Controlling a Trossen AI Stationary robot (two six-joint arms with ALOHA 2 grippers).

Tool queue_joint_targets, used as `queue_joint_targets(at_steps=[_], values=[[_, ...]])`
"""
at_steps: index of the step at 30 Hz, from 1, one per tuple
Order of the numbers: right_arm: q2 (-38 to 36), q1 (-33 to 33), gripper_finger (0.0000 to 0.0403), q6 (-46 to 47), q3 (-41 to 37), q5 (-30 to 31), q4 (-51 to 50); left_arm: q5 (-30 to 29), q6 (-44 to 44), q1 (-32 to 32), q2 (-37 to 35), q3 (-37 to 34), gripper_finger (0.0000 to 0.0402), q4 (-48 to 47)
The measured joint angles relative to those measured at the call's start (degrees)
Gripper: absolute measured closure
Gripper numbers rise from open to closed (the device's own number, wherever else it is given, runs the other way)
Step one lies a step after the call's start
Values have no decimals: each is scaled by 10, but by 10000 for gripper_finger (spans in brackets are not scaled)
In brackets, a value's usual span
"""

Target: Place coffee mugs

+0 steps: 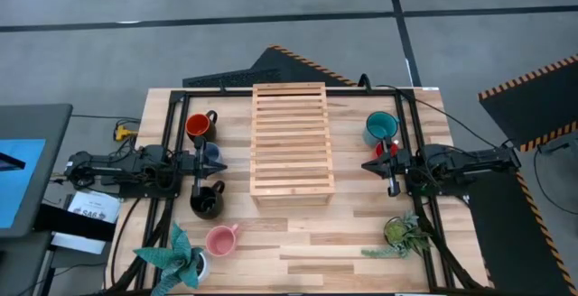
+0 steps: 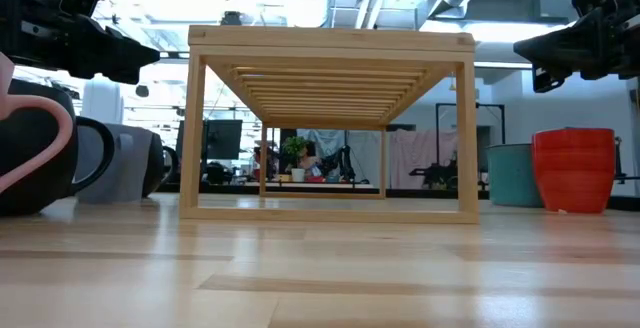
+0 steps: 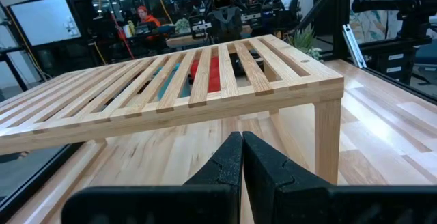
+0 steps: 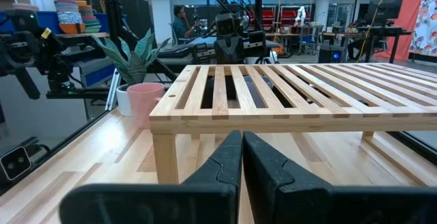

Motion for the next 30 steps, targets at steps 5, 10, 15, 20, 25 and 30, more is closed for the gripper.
queue_joint_targets(at_steps=[5,10,15,20,25,30], values=[[0,0,360,0,0,0,0,0,0,0,0,0,401,0],[0,0,360,0,0,0,0,0,0,0,0,0,401,0],[0,0,360,0,0,0,0,0,0,0,0,0,401,0],[0,0,360,9,0,3,17,0,0,0,0,0,401,0],[23,-1,360,2,0,55,240,0,0,0,0,0,401,0],[53,-5,360,-26,5,199,369,0,0,0,0,0,401,0]])
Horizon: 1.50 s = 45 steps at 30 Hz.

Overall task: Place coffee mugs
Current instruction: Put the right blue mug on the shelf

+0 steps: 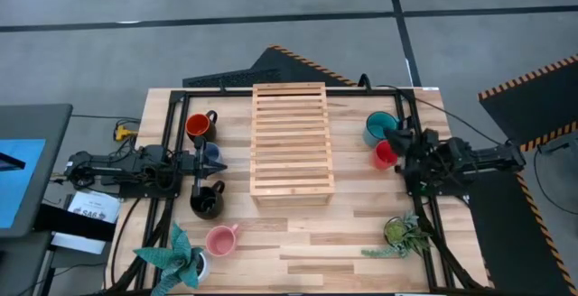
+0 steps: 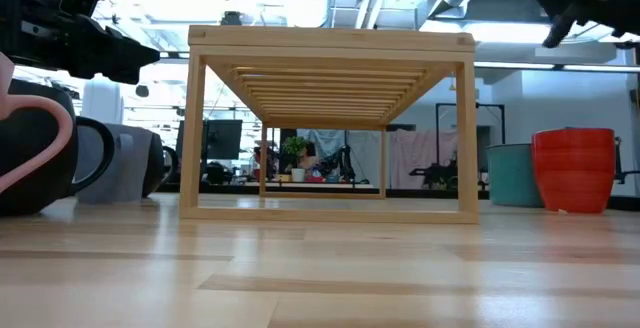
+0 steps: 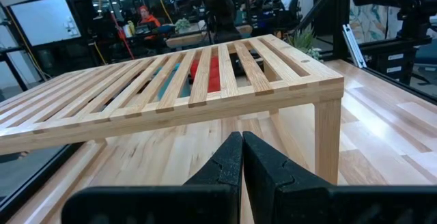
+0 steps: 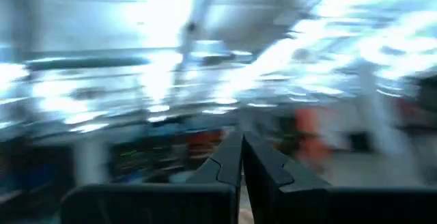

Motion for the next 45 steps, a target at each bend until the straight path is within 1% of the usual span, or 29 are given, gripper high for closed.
queue_joint_targets(at_steps=[2,4,5,7,11,14,16,17,20,26,31,34,42,45], values=[[26,-11,360,52,20,78,-23,0,0,0,0,0,401,0],[60,-26,357,102,49,138,-74,0,0,0,0,0,401,0],[77,-35,352,117,68,154,-119,0,0,0,0,0,401,0],[117,-57,336,161,115,178,-239,0,0,0,0,0,401,0],[206,-115,277,286,208,195,-451,1,0,0,0,0,401,0],[270,-167,221,411,265,198,-608,0,0,0,0,0,401,0],[308,-198,189,480,290,193,-693,0,0,0,0,0,401,0],[324,-211,177,499,299,192,-727,0,0,0,0,0,401,0],[365,-244,155,553,321,175,-815,0,0,0,0,0,401,0],[427,-279,156,629,327,122,-914,0,0,0,0,0,401,0],[468,-288,158,676,327,119,-976,0,0,0,0,0,401,0],[487,-288,158,692,327,124,-980,0,0,0,0,0,401,0],[544,-288,158,711,327,127,-946,0,0,0,0,0,401,0],[568,-288,166,718,327,131,-935,0,0,0,0,0,401,0]])
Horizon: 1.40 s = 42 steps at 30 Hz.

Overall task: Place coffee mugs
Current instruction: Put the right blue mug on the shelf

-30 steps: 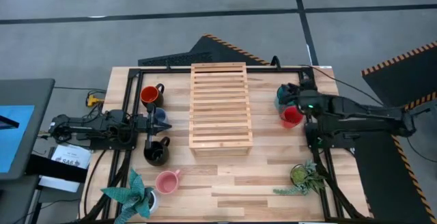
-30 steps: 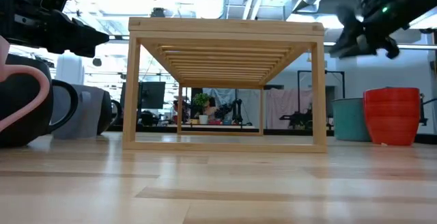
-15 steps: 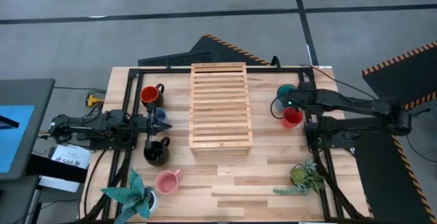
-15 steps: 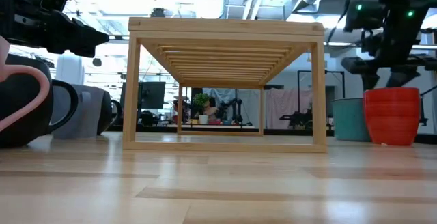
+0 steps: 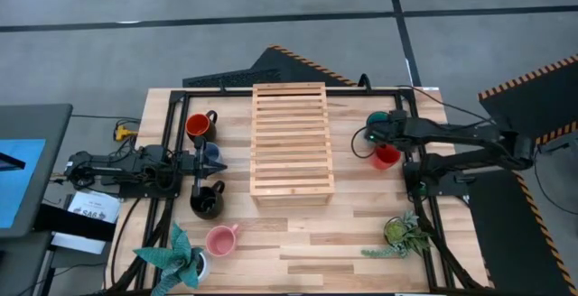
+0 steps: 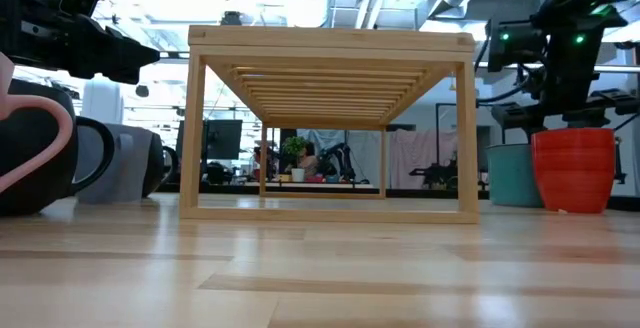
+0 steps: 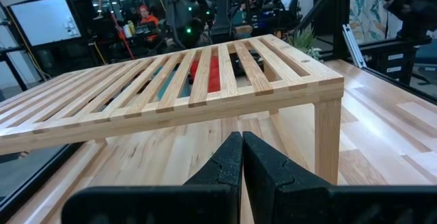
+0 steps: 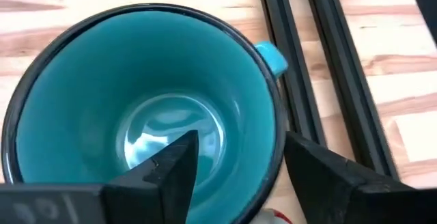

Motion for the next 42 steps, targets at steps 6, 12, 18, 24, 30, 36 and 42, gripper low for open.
queue_joint_targets(at_steps=[6,12,18,24,30,36,42], values=[[47,0,271,34,1,35,0,0,0,0,0,0,401,0],[48,8,335,40,6,66,10,0,0,0,0,0,401,0],[9,25,361,-10,69,89,-58,0,0,0,0,0,401,0],[-7,30,361,-51,186,141,-102,0,0,0,0,0,401,0],[-2,32,361,-186,283,143,-14,0,0,0,0,0,401,0],[16,41,361,-336,335,97,149,0,0,0,0,0,401,0],[52,44,361,-407,339,-43,289,0,0,0,0,0,401,0]])
